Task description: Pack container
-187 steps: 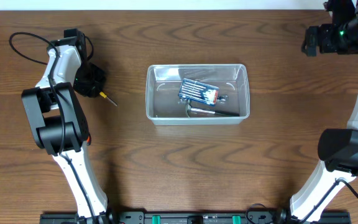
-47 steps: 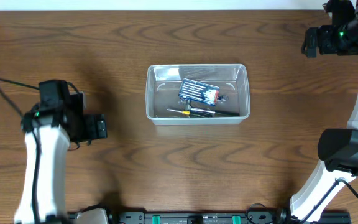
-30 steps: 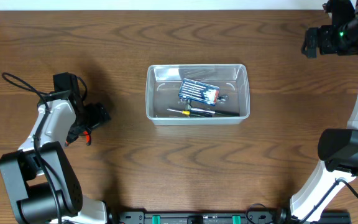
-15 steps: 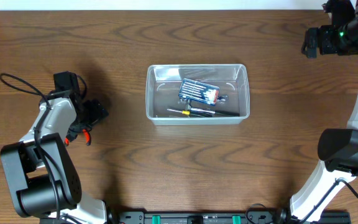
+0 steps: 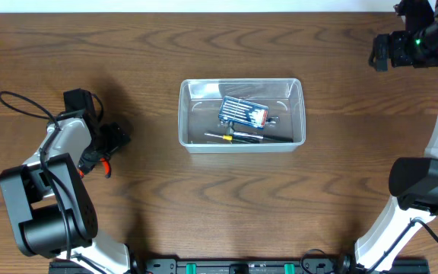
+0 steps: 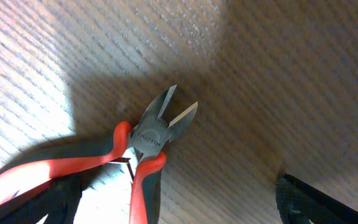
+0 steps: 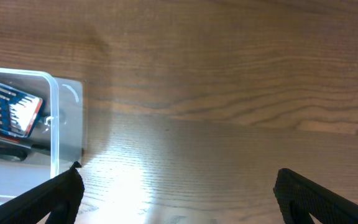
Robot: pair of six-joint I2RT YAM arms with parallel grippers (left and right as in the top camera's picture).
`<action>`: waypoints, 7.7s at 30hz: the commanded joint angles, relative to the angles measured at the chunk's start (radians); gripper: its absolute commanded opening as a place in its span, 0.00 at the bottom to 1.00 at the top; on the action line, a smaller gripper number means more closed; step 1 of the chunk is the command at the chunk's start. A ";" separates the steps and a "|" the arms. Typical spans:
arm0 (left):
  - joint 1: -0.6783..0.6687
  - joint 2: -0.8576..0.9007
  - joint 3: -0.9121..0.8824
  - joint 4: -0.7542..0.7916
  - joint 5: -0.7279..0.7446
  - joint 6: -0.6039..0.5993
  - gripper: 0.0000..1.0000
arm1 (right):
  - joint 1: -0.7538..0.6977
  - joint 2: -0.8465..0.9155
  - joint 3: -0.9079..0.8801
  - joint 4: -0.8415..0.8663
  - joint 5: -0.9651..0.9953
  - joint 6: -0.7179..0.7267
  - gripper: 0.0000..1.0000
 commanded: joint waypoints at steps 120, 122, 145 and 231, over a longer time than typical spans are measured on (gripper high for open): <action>-0.821 0.307 0.616 -0.338 0.185 1.049 0.06 | 0.000 -0.012 -0.003 -0.001 0.002 -0.013 0.99; -0.821 0.307 0.616 -0.341 0.183 1.050 0.06 | 0.000 -0.012 -0.003 -0.001 0.002 -0.013 0.99; -0.548 -0.265 0.691 -0.426 -0.057 0.579 0.98 | 0.013 -0.023 -0.003 0.185 -0.134 -0.002 0.99; -0.348 -1.353 -0.481 -0.205 0.079 0.294 0.98 | 0.304 -2.050 -2.300 1.461 0.033 -0.049 0.99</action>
